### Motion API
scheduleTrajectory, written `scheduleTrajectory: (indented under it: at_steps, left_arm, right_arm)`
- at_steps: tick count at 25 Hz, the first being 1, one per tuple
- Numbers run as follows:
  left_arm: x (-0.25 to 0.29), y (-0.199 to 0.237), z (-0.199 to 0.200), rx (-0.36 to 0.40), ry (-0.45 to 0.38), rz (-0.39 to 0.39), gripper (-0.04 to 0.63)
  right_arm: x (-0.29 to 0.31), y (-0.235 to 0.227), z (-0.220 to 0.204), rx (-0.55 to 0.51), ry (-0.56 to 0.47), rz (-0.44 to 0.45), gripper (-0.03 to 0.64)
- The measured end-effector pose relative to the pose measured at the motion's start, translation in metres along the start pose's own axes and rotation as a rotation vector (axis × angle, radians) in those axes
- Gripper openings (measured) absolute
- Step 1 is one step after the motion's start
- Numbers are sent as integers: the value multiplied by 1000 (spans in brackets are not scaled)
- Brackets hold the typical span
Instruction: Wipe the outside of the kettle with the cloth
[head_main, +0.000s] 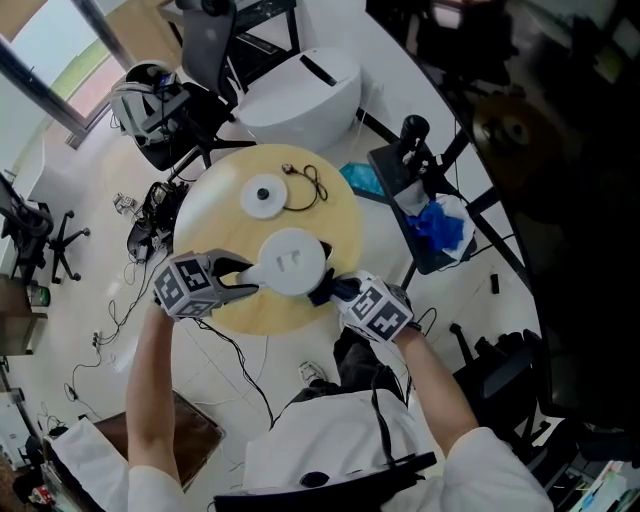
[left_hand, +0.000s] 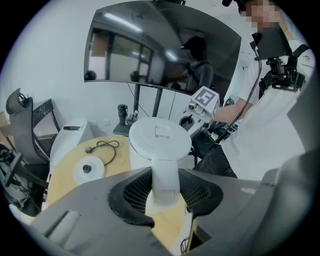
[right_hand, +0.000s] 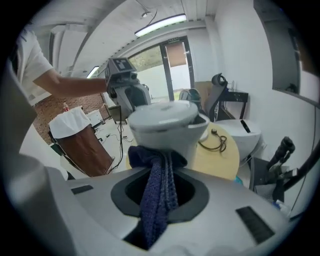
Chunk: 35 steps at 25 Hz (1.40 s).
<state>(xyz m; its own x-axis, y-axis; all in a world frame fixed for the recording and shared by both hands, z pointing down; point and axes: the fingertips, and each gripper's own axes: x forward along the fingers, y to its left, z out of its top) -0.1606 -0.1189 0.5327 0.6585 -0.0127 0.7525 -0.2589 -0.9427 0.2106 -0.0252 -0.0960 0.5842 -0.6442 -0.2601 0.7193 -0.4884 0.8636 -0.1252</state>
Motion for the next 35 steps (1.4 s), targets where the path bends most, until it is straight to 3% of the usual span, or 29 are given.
scheduleTrajectory:
  at_steps: [7, 11, 16, 23, 27, 30, 35]
  left_arm:
    - [1, -2, 1, -11, 5, -18, 175]
    - [0, -5, 0, -8, 29, -29, 175]
    - [-3, -3, -1, -4, 32, -36, 175]
    - [3, 0, -3, 5, 48, -39, 175]
    - [4, 0, -2, 14, 52, -48, 175]
    - [4, 0, -1, 12, 56, -59, 175]
    - [4, -5, 1, -6, 45, -79, 175]
  right_arm:
    - [84, -6, -86, 146, 174, 57, 65]
    - [105, -6, -103, 161, 183, 57, 66]
    - [83, -8, -79, 83, 140, 27, 66]
    - [-5, -27, 7, -179, -11, -67, 66]
    - [-39, -29, 43, -333, -34, -92, 66]
    - [-48, -33, 51, -353, -26, -80, 66]
    - [-39, -39, 42, -245, -63, -21, 66]
